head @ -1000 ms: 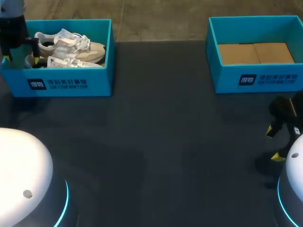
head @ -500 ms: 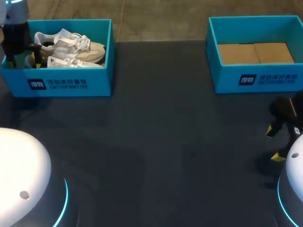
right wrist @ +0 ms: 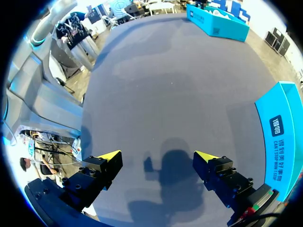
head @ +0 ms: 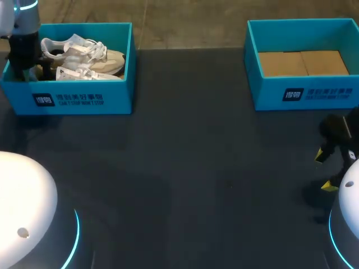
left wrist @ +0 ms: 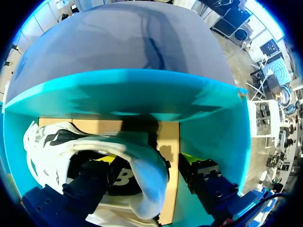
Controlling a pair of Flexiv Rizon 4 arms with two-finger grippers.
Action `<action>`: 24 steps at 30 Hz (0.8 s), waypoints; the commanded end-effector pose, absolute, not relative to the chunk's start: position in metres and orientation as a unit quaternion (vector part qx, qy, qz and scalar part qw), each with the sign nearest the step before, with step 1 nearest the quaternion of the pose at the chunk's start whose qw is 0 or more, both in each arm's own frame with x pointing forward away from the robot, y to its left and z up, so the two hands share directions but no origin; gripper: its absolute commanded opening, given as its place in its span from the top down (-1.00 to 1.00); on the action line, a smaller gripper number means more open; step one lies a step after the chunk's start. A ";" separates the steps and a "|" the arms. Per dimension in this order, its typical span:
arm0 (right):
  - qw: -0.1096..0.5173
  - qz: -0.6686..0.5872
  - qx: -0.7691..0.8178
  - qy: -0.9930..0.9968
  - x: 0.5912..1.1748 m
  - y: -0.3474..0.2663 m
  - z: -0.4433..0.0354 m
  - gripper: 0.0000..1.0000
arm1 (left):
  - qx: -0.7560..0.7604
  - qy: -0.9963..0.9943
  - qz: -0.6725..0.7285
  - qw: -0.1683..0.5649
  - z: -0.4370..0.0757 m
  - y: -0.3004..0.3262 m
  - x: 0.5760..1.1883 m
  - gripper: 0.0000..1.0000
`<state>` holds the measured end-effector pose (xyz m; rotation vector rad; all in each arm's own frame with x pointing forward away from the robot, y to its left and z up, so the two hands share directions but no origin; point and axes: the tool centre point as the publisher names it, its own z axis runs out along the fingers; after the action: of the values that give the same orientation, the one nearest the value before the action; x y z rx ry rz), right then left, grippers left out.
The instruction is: Take the shoe out of the shoebox, open the shoe tongue, remove and reinsert the insole, then place the shoe into the shoebox
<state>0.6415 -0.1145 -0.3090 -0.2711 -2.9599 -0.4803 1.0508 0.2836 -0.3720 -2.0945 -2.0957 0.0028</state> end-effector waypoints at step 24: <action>0.065 -0.158 -0.090 -0.981 0.640 -0.114 -0.309 -1.00 | -0.710 -0.696 0.029 0.101 -0.392 0.286 1.045 1.00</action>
<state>0.6415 -0.1145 -0.3090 -0.2710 -2.9599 -0.4803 1.0457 0.2889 -0.3917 -2.0889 -2.0661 0.0698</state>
